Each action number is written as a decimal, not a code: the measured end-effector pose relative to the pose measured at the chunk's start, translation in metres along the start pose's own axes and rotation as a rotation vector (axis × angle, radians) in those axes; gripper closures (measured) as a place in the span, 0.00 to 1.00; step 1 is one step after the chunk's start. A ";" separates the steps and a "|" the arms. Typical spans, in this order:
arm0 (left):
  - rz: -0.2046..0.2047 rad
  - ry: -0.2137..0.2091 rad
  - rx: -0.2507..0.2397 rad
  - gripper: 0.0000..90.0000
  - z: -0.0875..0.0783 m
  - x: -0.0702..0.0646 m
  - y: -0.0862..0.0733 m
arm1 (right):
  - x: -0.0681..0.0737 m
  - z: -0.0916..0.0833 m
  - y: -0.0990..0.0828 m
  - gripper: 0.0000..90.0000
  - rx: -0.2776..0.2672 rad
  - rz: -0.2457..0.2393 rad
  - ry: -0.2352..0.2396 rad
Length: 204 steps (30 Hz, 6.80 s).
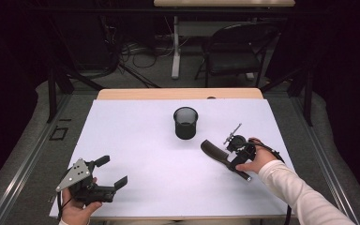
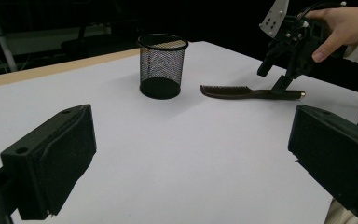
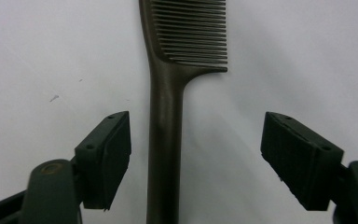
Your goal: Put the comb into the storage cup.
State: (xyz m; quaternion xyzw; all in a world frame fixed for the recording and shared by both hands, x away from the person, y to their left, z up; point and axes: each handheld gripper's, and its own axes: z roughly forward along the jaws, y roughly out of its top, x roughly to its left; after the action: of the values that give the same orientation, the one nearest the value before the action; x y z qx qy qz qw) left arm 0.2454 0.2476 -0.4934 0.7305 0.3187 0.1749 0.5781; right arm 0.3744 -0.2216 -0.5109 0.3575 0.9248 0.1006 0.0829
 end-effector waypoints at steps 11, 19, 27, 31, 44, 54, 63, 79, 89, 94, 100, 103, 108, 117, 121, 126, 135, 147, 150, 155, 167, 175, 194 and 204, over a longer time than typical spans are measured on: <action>0.001 0.002 0.002 0.01 0.000 0.000 0.000 | 0.004 0.008 0.005 0.31 0.060 -0.037 0.008; -0.001 0.003 0.004 0.01 0.000 0.000 0.000 | 0.006 0.010 0.008 0.38 0.085 -0.015 0.008; -0.001 0.002 0.004 0.01 0.000 0.000 0.000 | 0.003 0.013 0.008 0.43 0.106 -0.006 0.021; -0.002 0.003 0.004 0.01 0.000 0.000 -0.001 | 0.004 0.015 0.008 0.44 0.115 -0.001 0.025; -0.004 0.002 0.005 0.01 0.000 0.000 -0.001 | 0.004 0.017 0.009 0.49 0.144 0.003 0.030; -0.004 0.001 0.008 0.01 0.001 0.000 -0.001 | 0.003 0.018 0.009 0.55 0.148 0.004 0.037; -0.003 0.001 0.007 0.01 0.000 0.000 -0.001 | 0.005 0.018 0.009 0.62 0.141 -0.011 0.050; -0.003 0.002 0.009 0.01 0.001 0.000 -0.001 | 0.006 0.017 0.009 0.76 0.138 -0.014 0.074; -0.004 0.000 0.008 0.01 0.001 0.001 -0.001 | 0.005 0.016 0.010 0.79 0.158 -0.022 0.075; -0.005 -0.002 0.004 0.01 0.001 0.001 -0.001 | 0.005 0.016 0.010 0.80 0.153 -0.011 0.071; -0.005 0.001 0.006 0.01 0.001 0.001 -0.001 | 0.005 0.017 0.010 0.80 0.149 0.017 0.081; -0.006 -0.002 0.004 0.01 0.001 0.001 -0.001 | 0.005 0.017 0.010 0.81 0.151 0.016 0.081; -0.005 0.001 0.006 0.01 0.001 0.001 -0.001 | 0.005 0.016 0.011 0.81 0.165 0.022 0.081; -0.006 0.001 0.006 0.01 0.001 0.000 -0.001 | 0.006 0.017 0.010 0.81 0.147 0.044 0.080; -0.006 0.001 0.007 0.01 0.001 0.001 -0.001 | 0.006 0.016 0.010 0.81 0.158 0.043 0.085; -0.006 0.001 0.007 0.01 0.001 0.001 -0.001 | 0.007 0.016 0.009 0.81 0.148 0.050 0.082; -0.006 0.001 0.006 0.01 0.001 0.001 -0.001 | 0.008 0.015 0.009 0.81 0.141 0.045 0.085; -0.004 0.002 0.008 0.01 0.001 0.001 -0.001 | 0.012 0.011 0.007 0.81 0.052 0.050 0.092; -0.005 0.000 0.006 0.01 0.001 0.001 -0.001 | 0.012 0.004 0.010 0.81 0.105 0.029 0.089; -0.004 0.002 0.009 0.01 0.001 0.001 -0.001 | 0.015 0.006 0.007 0.81 -0.013 0.049 0.095; -0.006 0.002 0.005 0.01 0.001 0.001 -0.001 | 0.017 -0.009 0.009 0.81 0.008 0.029 0.087; -0.008 0.001 0.004 0.01 0.001 0.001 -0.001 | 0.020 -0.014 0.009 0.81 -0.033 0.044 0.091; -0.010 0.002 0.004 0.01 0.001 0.001 -0.002 | 0.020 -0.029 0.013 0.81 -0.144 0.038 0.067; -0.011 0.005 0.003 0.01 0.001 0.001 -0.002 | 0.021 -0.035 0.015 0.81 -0.205 0.035 0.060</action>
State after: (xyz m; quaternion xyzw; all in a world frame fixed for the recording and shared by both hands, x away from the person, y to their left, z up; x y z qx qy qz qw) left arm 0.2465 0.2481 -0.4953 0.7293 0.3245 0.1731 0.5770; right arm 0.3611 -0.2008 -0.4755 0.3603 0.9053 0.2065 0.0897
